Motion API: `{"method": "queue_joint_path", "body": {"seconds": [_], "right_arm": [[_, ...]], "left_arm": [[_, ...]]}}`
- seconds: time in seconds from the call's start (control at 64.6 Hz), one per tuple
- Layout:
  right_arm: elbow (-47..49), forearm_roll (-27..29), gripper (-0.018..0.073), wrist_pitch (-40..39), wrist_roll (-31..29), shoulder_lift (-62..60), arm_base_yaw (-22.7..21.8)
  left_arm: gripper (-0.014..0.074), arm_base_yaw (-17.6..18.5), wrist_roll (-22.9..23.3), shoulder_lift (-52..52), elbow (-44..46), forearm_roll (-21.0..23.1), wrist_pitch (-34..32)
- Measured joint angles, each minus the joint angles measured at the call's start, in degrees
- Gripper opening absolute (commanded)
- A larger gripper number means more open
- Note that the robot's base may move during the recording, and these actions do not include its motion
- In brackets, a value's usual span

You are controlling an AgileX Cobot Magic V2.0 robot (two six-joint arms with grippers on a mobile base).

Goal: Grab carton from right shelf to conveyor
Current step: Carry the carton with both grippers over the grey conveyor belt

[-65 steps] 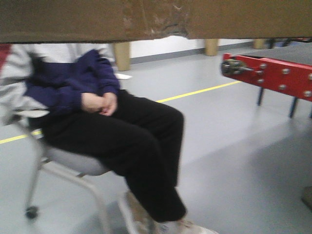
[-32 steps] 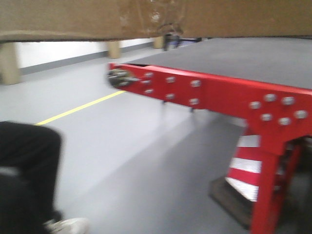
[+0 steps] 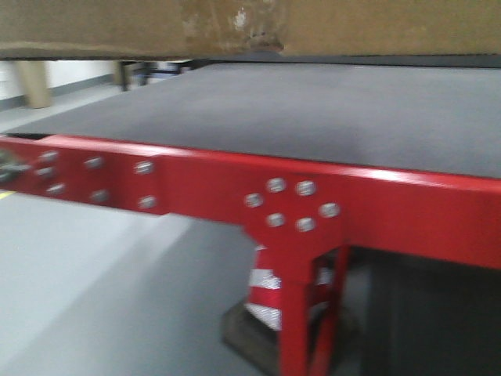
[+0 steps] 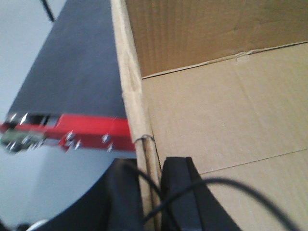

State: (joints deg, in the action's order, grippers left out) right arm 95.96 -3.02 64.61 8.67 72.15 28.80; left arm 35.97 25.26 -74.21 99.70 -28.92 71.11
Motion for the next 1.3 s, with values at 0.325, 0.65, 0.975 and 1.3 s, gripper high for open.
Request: {"method": "queue_joint_path", "body": {"seconds": [0.325,0.65,0.975,1.3], "right_arm": [[0.0,0.0,-0.007,0.0,0.11,0.0,0.0],[0.0,0.0,-0.007,0.0,0.11,0.0,0.0],[0.0,0.0,-0.007,0.0,0.11,0.0,0.0],[0.0,0.0,-0.007,0.0,0.11,0.0,0.0]], "left_arm": [[-0.0009,0.0,0.0,0.0,0.0,-0.24,-0.12],[-0.0009,0.0,0.0,0.0,0.0,-0.24,-0.33],[-0.0009,0.0,0.0,0.0,0.0,-0.24,-0.33],[-0.0009,0.0,0.0,0.0,0.0,-0.24,-0.33]]}}
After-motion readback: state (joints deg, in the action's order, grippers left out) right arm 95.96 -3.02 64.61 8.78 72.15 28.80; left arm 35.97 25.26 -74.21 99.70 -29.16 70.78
